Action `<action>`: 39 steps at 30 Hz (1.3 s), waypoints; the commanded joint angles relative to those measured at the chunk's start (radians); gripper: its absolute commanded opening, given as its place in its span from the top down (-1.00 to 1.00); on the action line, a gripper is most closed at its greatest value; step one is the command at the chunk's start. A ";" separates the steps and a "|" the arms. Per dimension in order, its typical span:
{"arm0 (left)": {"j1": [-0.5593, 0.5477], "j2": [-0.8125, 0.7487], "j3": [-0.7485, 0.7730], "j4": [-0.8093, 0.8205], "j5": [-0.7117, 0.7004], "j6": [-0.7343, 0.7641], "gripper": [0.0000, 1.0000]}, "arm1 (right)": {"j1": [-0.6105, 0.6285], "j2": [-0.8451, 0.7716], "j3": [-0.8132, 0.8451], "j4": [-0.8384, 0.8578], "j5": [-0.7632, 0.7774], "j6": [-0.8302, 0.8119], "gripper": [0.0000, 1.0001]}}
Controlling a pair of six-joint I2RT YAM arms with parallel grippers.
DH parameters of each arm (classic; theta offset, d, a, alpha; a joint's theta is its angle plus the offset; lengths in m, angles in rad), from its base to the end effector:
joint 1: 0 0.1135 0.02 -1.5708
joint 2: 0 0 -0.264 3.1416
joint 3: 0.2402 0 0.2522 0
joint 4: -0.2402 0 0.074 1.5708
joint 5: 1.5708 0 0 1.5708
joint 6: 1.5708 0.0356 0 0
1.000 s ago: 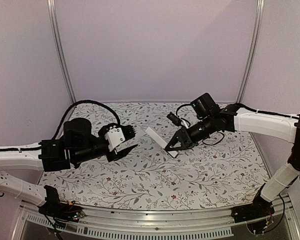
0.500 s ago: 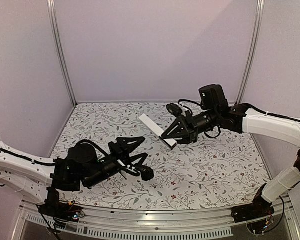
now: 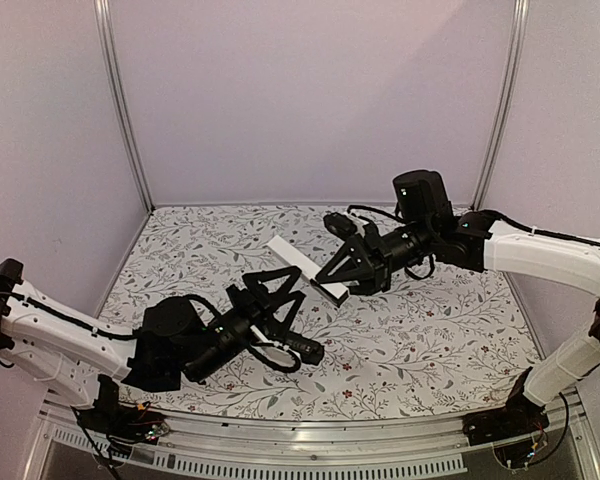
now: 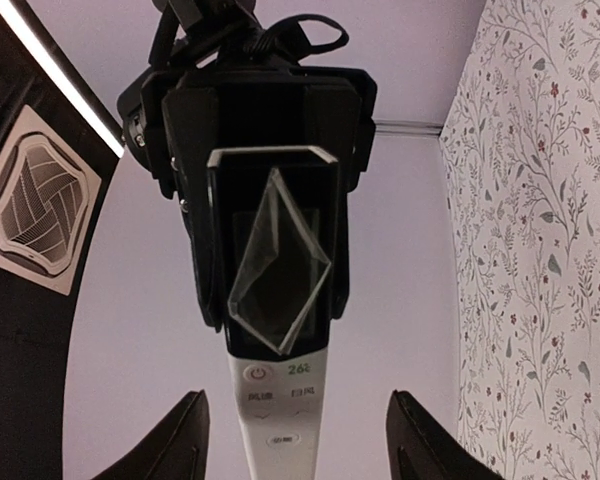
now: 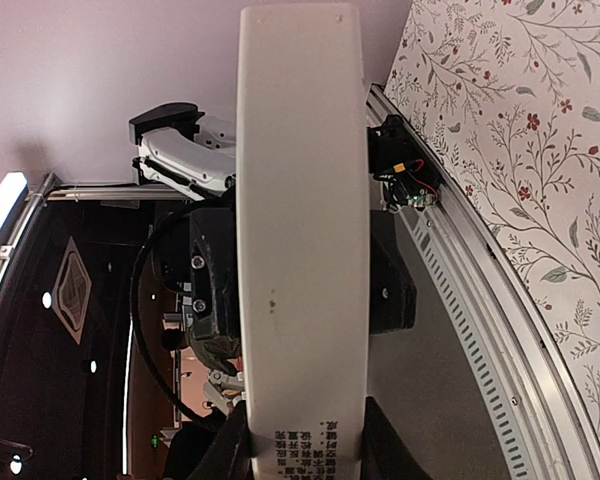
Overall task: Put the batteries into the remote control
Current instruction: Pass from the right arm to the left, then place the remote control at the center of the board.
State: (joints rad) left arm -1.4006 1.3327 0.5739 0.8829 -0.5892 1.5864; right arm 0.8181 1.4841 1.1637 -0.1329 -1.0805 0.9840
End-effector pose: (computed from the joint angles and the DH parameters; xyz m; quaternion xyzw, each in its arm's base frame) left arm 0.0668 -0.2722 0.2579 0.6147 0.2659 0.2579 0.6964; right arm 0.2028 0.2624 0.3166 0.2115 -0.7473 -0.6272 0.0597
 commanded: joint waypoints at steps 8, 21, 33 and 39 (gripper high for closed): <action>0.004 0.017 0.012 0.087 -0.020 0.071 -0.01 | 0.040 -0.019 -0.024 0.070 -0.022 0.046 0.93; 0.009 -0.017 0.003 0.031 -0.027 0.083 0.45 | 0.044 0.003 -0.020 0.103 -0.045 0.092 0.66; 0.013 -0.090 0.017 -0.184 -0.041 -0.042 0.63 | -0.043 -0.023 -0.012 0.089 0.013 0.092 -0.92; 0.082 -0.183 0.160 -0.673 0.017 -0.478 0.72 | -0.214 -0.127 -0.052 -0.033 0.190 -0.013 -0.98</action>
State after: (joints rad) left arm -1.3769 1.2156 0.6182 0.5480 -0.6132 1.4364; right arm 0.7074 1.4487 1.1336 -0.0727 -1.0351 1.0557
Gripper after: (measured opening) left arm 0.287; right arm 0.986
